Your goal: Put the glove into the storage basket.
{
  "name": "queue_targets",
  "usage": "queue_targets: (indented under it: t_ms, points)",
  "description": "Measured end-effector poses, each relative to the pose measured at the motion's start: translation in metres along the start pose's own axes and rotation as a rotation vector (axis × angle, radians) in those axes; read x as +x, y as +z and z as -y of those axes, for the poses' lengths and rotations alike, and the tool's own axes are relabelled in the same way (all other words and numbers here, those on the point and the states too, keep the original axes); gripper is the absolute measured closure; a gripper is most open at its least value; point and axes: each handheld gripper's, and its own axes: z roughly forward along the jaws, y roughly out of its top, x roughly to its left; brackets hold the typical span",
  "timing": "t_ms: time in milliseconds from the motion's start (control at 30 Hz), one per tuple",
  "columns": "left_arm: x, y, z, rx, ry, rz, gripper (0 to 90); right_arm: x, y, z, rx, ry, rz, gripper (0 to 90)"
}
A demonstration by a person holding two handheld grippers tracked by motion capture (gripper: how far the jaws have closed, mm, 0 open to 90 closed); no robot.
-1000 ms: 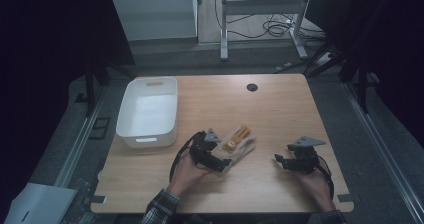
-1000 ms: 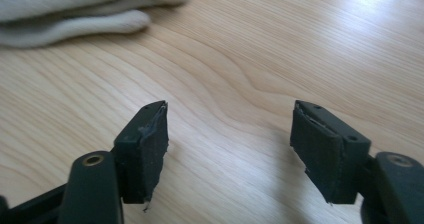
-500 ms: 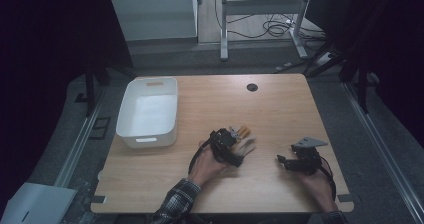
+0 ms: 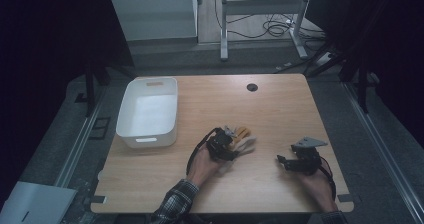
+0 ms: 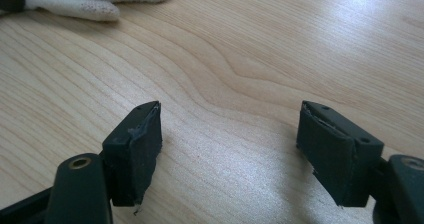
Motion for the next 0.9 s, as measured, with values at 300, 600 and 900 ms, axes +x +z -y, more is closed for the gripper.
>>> queue_targets:
  t_ms: [300,600,900]
  points:
    - [0.001,-0.017,-0.004,-0.024,0.009,0.013,65.8,0.000,0.000,0.000,0.000,0.000,0.000,26.4]
    - [0.002,-0.023,-0.005,-0.024,0.003,0.019,69.5,0.000,0.000,0.000,0.001,0.000,0.000,26.4]
    - [0.008,-0.040,-0.009,-0.045,-0.002,0.008,70.2,0.000,0.000,0.000,0.001,0.000,0.001,26.4]
